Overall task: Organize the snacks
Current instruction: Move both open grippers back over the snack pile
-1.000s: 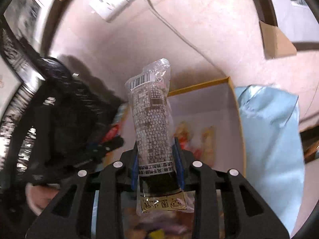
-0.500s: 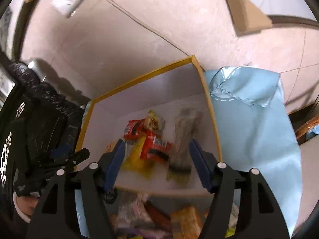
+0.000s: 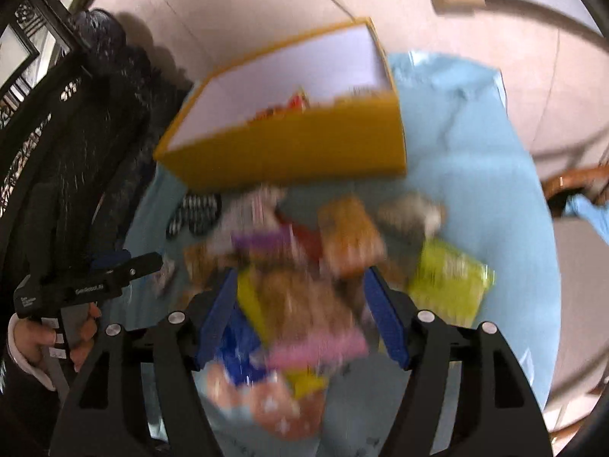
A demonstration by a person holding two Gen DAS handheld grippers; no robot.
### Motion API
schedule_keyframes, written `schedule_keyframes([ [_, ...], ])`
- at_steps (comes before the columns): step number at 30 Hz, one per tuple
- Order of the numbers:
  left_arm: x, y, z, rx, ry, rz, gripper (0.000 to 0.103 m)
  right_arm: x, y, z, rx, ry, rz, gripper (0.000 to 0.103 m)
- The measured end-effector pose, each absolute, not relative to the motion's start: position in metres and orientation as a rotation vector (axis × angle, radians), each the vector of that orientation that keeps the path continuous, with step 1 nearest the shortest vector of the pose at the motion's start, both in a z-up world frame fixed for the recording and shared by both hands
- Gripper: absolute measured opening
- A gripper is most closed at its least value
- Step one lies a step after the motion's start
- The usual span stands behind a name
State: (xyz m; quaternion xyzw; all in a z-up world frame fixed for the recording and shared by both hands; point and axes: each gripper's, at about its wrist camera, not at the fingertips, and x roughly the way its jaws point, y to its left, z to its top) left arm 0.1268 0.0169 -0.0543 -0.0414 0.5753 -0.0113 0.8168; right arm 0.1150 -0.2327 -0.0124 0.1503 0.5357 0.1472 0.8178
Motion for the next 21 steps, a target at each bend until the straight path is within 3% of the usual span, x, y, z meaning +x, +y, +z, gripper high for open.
schedule_keyframes([
  [12, 0.112, -0.015, -0.106, -0.071, 1.340, -0.053, 0.099, 0.068, -0.240, -0.019, 0.336, 1.171, 0.290, 0.069],
  [14, 0.115, -0.016, -0.124, -0.093, 1.389, -0.054, 0.083, 0.064, -0.243, -0.019, 0.336, 1.172, 0.282, 0.069],
  [16, 0.114, -0.011, -0.124, -0.142, 1.360, -0.040, 0.075, 0.062, -0.245, -0.018, 0.337, 1.173, 0.278, 0.069],
  [17, 0.113, -0.007, -0.123, -0.166, 1.361, -0.047, 0.061, 0.061, -0.247, -0.017, 0.336, 1.169, 0.279, 0.069],
  [21, 0.110, 0.006, -0.117, -0.202, 1.365, -0.056, 0.054, 0.063, -0.245, -0.018, 0.330, 1.169, 0.290, 0.069],
])
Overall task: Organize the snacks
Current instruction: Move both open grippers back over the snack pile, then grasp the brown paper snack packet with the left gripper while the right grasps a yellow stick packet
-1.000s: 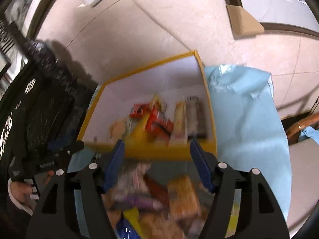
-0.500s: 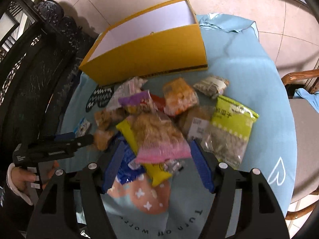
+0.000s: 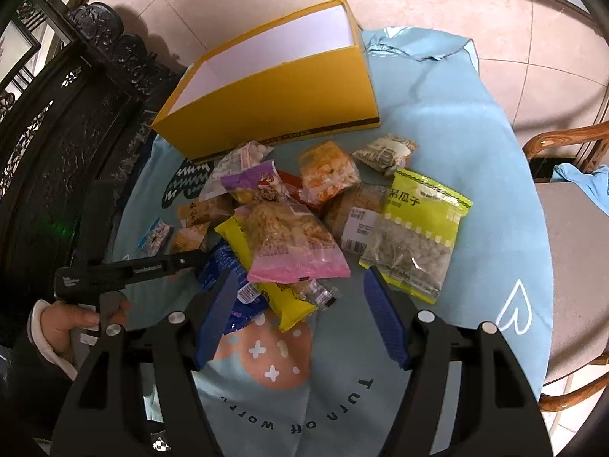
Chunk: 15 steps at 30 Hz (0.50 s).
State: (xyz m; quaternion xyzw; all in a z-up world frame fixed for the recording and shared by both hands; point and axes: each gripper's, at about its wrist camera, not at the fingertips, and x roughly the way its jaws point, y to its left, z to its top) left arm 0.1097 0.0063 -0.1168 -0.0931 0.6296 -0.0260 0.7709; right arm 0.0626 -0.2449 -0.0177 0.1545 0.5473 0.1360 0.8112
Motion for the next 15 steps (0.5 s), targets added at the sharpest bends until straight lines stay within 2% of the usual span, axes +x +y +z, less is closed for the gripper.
schedule_keyframes([
  [15, 0.083, 0.035, -0.087, -0.200, 1.294, -0.080, 0.055, 0.077, -0.177, -0.024, 0.157, 1.191, 0.428, 0.069],
])
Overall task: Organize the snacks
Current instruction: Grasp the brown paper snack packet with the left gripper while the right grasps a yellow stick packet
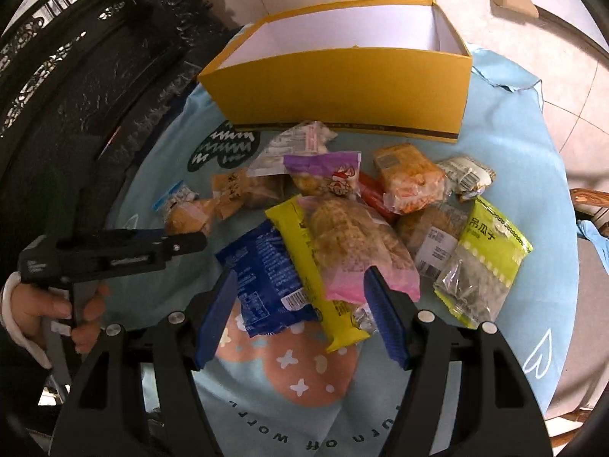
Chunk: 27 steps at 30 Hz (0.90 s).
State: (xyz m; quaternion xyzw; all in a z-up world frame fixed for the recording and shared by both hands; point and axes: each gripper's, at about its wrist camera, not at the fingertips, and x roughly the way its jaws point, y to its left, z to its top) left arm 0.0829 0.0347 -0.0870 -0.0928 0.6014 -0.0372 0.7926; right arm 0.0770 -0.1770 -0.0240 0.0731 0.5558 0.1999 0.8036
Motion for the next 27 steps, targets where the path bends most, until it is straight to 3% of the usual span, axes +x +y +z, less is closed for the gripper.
schedule_keyframes([
  [10, 0.083, 0.034, -0.086, -0.187, 1.299, -0.098, 0.055, 0.071, -0.176, -0.052, 0.153, 1.300, 0.420, 0.069],
  [14, 0.084, 0.033, -0.089, -0.181, 1.308, -0.099, 0.055, 0.073, -0.161, -0.067, 0.123, 1.325, 0.457, 0.060],
  [18, 0.083, 0.033, -0.087, -0.174, 1.303, -0.095, 0.055, 0.089, -0.147, -0.080, 0.080, 1.320, 0.470, 0.059],
  [19, 0.083, 0.034, -0.086, -0.173, 1.301, -0.093, 0.055, 0.095, -0.143, -0.082, 0.056, 1.316, 0.471, 0.055],
  [22, 0.083, 0.034, -0.084, -0.171, 1.296, -0.090, 0.055, 0.102, -0.137, -0.085, -0.009, 1.328, 0.464, 0.026],
  [23, 0.083, 0.035, -0.083, -0.172, 1.294, -0.090, 0.055, 0.103, -0.139, -0.087, -0.003, 1.356, 0.470, 0.021],
  [27, 0.082, 0.036, -0.082, -0.172, 1.289, -0.089, 0.055, 0.092, -0.147, -0.082, -0.059, 1.344, 0.437, 0.020],
])
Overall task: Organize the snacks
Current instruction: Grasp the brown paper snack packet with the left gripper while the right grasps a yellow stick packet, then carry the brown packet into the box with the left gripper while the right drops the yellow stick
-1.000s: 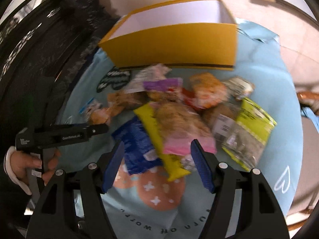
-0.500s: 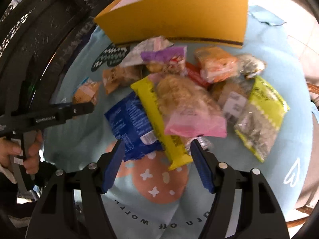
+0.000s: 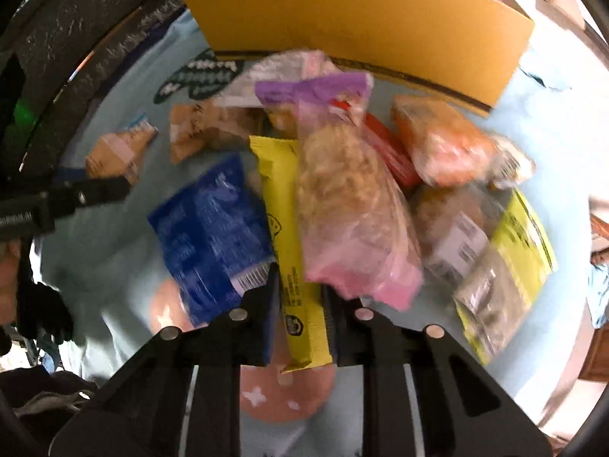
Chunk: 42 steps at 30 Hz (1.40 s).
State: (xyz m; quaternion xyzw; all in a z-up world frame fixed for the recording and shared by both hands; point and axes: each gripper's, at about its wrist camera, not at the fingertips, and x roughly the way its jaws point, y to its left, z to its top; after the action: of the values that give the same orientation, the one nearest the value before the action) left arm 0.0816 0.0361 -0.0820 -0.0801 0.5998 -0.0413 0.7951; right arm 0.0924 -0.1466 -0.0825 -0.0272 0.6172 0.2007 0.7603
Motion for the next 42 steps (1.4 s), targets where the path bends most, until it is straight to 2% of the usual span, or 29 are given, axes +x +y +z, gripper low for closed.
schedule_keyframes([
  [6, 0.077, 0.031, -0.074, -0.156, 1.274, -0.104, 0.056, 0.079, -0.170, -0.054, 0.110, 1.314, 0.497, 0.020],
  [16, 0.083, 0.015, -0.014, -0.129, 1.143, -0.161, 0.056, 0.090, -0.195, 0.007, 0.269, 1.181, 0.527, 0.021],
  [26, 0.140, -0.010, 0.052, -0.127, 1.002, -0.186, 0.056, 0.165, -0.221, 0.084, 0.379, 0.936, 0.511, 0.021],
  [35, 0.235, -0.030, 0.069, -0.135, 0.974, -0.175, 0.058, 0.243, -0.224, 0.074, 0.454, 0.908, 0.447, 0.021],
  [39, 0.271, -0.035, 0.057, -0.123, 0.998, -0.168, 0.059, 0.267, -0.229, 0.058, 0.461, 0.921, 0.415, 0.021],
  [42, 0.298, -0.037, 0.041, -0.121, 1.024, -0.156, 0.063, 0.290, -0.230, 0.043, 0.472, 0.930, 0.378, 0.021],
])
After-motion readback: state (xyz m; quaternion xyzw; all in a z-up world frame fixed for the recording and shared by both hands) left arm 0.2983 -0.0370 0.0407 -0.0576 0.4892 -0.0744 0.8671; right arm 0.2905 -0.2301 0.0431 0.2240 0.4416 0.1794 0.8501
